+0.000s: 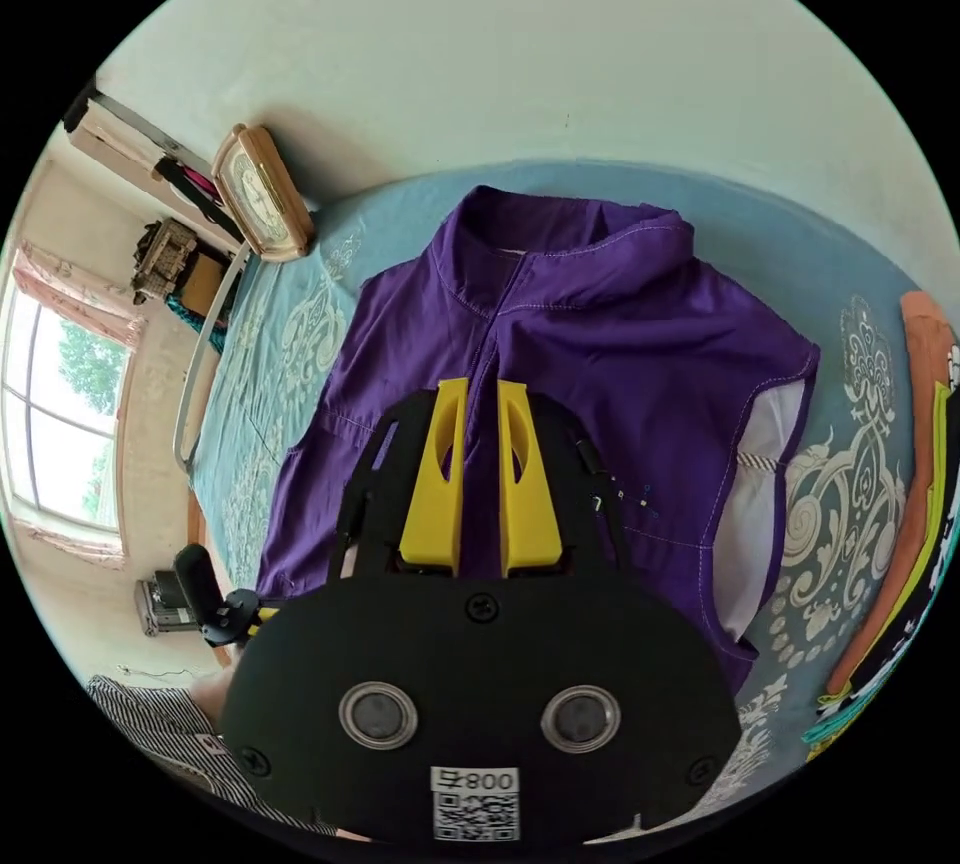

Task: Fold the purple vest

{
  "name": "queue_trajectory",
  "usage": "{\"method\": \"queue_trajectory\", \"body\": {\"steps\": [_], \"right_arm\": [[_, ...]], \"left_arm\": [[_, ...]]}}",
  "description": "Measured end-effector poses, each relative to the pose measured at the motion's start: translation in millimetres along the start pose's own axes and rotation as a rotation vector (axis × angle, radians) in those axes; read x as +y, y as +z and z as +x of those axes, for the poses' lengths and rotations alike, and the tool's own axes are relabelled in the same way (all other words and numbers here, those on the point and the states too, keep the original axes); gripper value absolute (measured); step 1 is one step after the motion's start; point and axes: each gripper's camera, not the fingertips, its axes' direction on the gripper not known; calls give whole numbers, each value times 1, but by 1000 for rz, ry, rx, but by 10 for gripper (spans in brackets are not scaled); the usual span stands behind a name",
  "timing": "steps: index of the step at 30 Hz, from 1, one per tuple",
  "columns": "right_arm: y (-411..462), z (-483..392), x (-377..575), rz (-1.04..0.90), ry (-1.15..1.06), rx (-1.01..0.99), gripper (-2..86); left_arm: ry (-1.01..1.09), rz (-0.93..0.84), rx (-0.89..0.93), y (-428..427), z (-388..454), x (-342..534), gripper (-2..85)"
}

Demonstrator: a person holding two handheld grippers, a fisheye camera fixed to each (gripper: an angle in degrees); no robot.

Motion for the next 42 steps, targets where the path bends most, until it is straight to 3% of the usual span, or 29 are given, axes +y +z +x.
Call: {"method": "queue_trajectory", "body": {"steps": [5,9,14,17,22,24,29,33,37,40,42], "right_arm": [[-43,15,41,38,2,-112,56],[-44,25,78,10,30,-164,42],[-32,38,87,-35,55,-175,37],[-29,47,88,-48,59,-195,34],[-40,44,88,17,6,-218,28],[-33,33,82,6,-47,-201,23],[8,15,66,-135,-122,-93,8],[9,13,68,-115,-133,-97,3],[10,9,72,-98,-132,-83,2],[12,-1,71,-114,-155,-36,2],[11,-4,69,-136,-156,-32,1]], "left_arm": [[72,31,-90,3,30,-13,76],[197,35,-269,23,58,-58,78],[263,-89,-472,61,67,-95,65],[240,-79,-376,58,64,-99,42],[23,-26,51,44,24,-106,27],[-58,-7,115,44,7,-105,26],[-84,2,35,36,2,-99,24],[-21,74,-39,20,25,-87,18],[44,-12,-222,36,42,-79,7],[86,35,-176,22,62,-66,4],[125,27,-244,23,75,-58,3]]}}
